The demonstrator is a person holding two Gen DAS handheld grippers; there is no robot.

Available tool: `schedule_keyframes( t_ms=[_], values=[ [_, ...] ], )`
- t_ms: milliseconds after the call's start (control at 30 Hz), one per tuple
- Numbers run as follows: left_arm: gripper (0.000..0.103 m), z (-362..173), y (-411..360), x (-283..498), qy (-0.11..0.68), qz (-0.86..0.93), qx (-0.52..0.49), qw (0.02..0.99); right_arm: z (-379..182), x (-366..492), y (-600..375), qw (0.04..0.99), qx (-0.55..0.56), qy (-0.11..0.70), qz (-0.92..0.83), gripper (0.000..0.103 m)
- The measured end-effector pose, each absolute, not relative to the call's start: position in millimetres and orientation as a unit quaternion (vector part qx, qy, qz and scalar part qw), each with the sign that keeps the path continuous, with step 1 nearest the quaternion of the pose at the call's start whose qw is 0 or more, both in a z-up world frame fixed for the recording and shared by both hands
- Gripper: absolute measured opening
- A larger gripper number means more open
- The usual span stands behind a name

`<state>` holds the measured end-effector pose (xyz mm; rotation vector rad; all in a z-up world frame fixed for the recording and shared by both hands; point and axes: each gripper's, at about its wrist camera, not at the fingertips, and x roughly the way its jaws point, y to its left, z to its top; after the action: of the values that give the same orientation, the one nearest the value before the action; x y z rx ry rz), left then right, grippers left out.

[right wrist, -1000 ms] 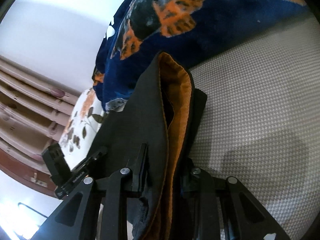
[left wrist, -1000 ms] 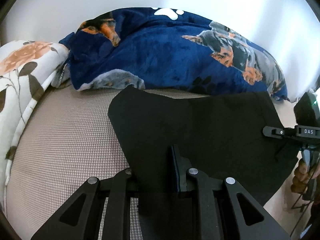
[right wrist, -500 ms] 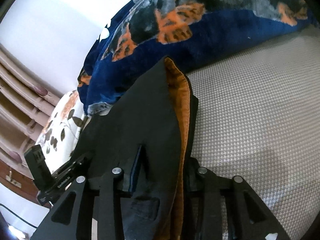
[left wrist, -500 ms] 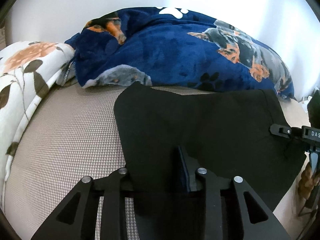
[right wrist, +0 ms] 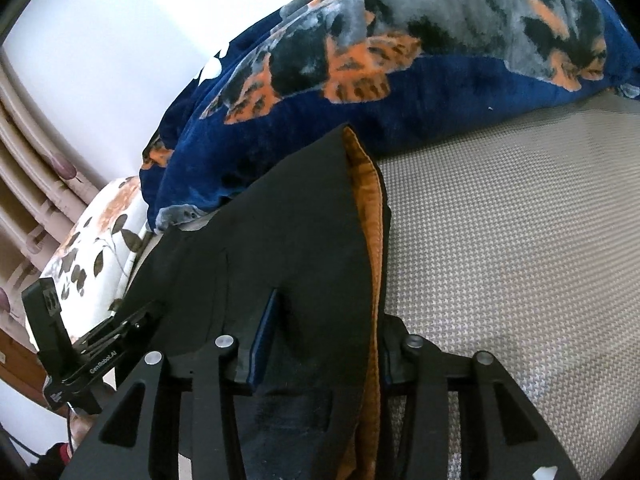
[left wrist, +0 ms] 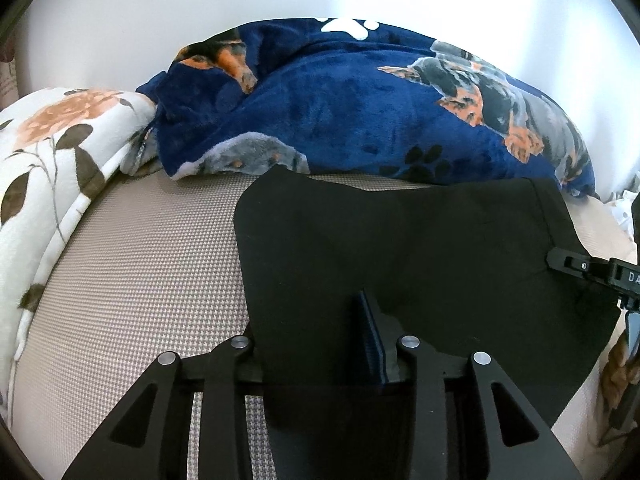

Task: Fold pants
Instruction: 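Press the folded edge flat with the right gripper while the left gripper opens on the stack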

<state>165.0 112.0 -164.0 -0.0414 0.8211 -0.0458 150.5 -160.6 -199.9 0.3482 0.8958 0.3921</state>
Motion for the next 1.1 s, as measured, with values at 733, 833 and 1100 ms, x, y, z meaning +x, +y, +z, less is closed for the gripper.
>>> schedule_keyframes(
  t_ms=[733, 833, 1100],
  values=[
    [0.043, -162.8, 112.1, 165.2, 0.399, -0.015, -0.016, 0.917, -198.4, 148.2, -154.5, 0.879, 0.142, 0.42, 0.177, 0.045],
    [0.043, -162.7, 112.3, 165.2, 0.399, -0.014, -0.016, 0.917, -198.1, 148.1, -153.6, 0.879, 0.139, 0.42, 0.176, 0.046],
    [0.045, -162.8, 113.1, 165.6, 0.399, -0.014, -0.016, 0.917, -197.4, 147.0, -152.1, 0.882, 0.131, 0.419, 0.174, 0.047]
  ],
)
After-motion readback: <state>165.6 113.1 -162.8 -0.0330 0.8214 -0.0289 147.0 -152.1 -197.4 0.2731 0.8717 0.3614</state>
